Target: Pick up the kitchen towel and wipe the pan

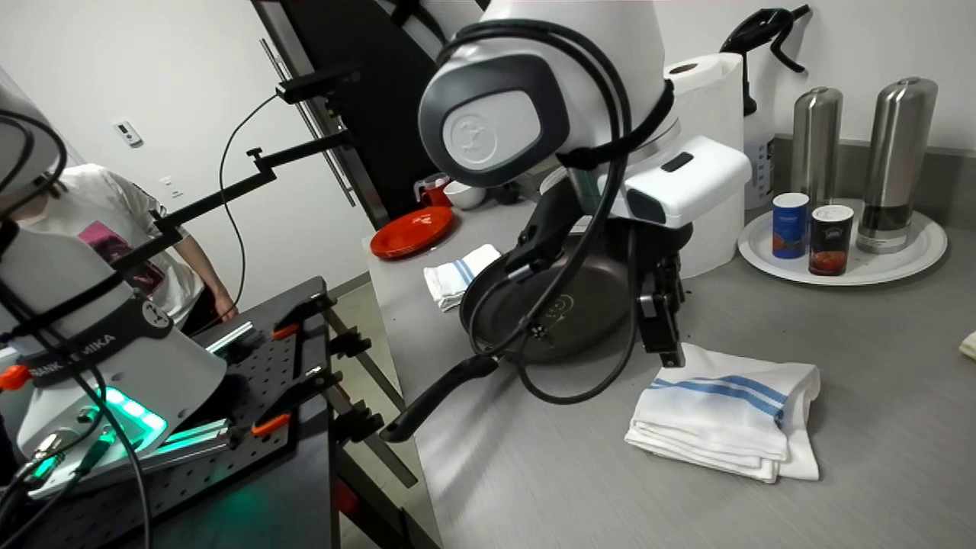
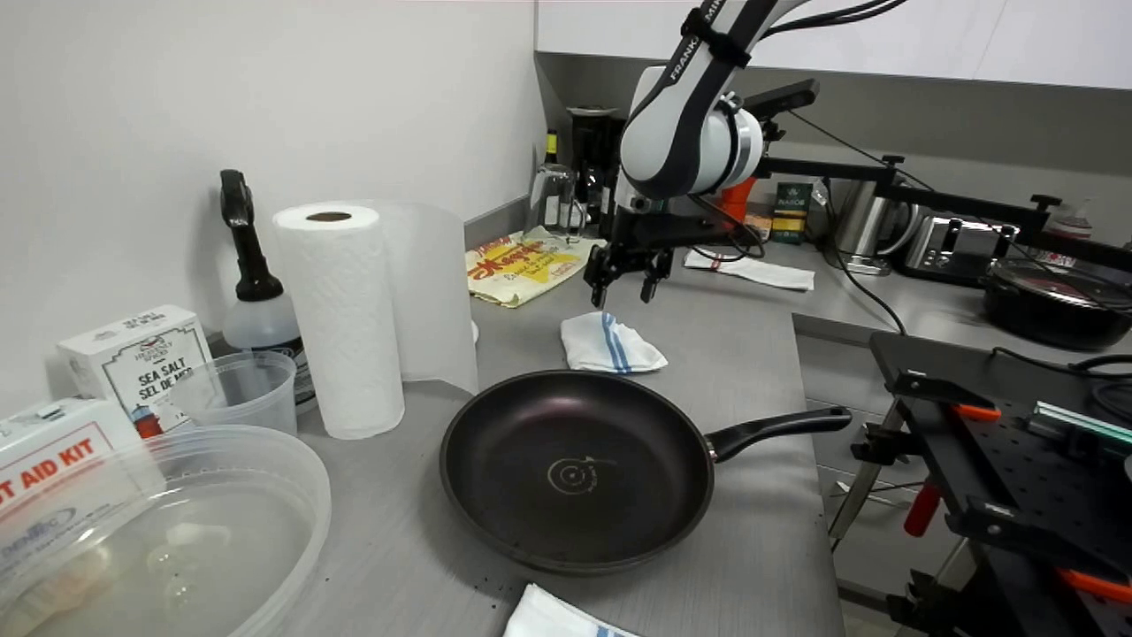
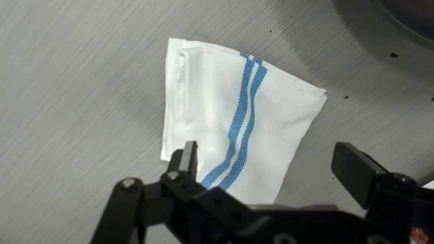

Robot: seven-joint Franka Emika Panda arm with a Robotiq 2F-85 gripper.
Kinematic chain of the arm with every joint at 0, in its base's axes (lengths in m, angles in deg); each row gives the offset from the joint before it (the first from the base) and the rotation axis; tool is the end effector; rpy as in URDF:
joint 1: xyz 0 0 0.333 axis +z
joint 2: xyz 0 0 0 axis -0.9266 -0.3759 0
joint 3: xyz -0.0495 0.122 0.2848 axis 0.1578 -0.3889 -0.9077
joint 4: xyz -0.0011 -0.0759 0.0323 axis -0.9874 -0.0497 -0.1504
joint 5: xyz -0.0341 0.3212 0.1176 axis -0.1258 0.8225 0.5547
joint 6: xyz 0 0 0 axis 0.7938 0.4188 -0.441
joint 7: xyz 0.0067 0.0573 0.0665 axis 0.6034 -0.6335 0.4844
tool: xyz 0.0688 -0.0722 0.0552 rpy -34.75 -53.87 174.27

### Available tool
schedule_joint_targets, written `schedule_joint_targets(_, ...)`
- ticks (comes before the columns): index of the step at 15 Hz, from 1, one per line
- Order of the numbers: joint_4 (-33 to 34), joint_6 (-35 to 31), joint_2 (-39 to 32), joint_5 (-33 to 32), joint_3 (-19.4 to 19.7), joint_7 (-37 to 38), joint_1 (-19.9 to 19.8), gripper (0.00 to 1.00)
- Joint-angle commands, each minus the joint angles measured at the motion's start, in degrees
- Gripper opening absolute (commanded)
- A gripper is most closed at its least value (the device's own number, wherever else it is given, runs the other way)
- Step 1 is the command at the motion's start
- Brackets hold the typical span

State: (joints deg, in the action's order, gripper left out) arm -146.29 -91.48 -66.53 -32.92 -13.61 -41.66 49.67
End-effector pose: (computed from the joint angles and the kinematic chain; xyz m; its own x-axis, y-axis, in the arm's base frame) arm 0.5255 -0.2581 0.1437 0.7182 -0.6834 0.1311 -0.6883 -0.7254 -0.0105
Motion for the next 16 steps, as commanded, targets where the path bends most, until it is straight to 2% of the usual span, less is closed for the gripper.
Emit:
schedule_joint_targets(1, 4.0, -1.9, -4.1, 2.2, -0.9, -1.5, -1.1, 1.00)
schedule_joint_targets(16, 12.7, -3.0, -14.1, 1.8, 0.7, 0.6, -0.1, 1.00)
